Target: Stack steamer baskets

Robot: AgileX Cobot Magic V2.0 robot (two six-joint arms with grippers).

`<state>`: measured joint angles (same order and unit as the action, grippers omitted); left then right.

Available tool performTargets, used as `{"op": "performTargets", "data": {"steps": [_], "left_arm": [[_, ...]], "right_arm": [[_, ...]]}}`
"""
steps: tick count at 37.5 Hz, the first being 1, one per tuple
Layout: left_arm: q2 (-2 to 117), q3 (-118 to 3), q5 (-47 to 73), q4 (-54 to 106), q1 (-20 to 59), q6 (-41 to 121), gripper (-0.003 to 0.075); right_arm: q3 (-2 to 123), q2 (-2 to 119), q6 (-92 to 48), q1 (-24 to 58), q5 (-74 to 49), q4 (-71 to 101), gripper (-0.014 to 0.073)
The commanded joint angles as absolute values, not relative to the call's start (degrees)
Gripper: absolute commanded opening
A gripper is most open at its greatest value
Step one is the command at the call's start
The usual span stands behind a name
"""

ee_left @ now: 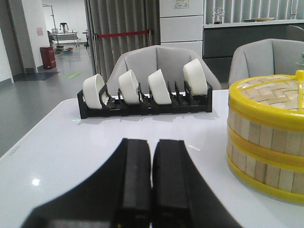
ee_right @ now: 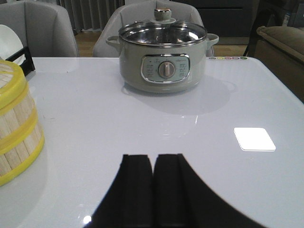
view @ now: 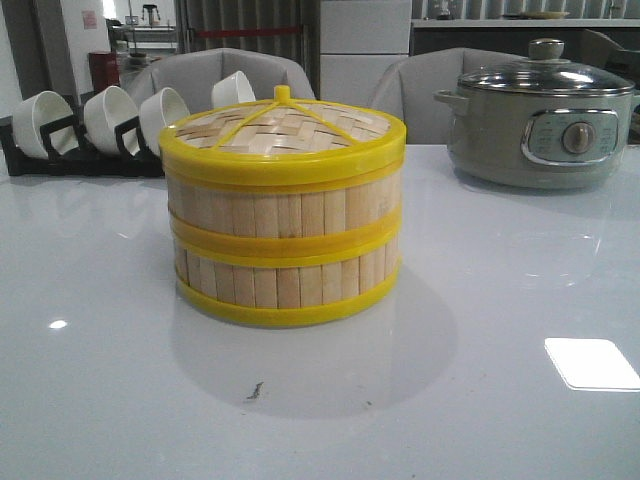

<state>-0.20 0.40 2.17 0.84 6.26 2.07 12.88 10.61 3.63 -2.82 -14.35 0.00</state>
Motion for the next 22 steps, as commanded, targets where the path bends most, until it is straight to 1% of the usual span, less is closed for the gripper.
{"op": "performTargets", "data": {"steps": [1, 17, 22], "left_arm": [[-1.09, 0.48, -2.65, 0.9, 6.17, 2.13, 0.0086], [-1.09, 0.48, -2.65, 0.9, 6.17, 2.13, 0.0086], [-1.09, 0.48, -2.65, 0.9, 6.17, 2.13, 0.0087]], "right_arm": [[14.6, 11.26, 2.96, -3.07, -9.49, 0.0, 0.0049], [14.6, 11.19, 2.91, -3.07, -9.35, -1.78, 0.0049], [13.65, 9.82, 3.92, -2.84, -9.98, 0.0, 0.0049]]}}
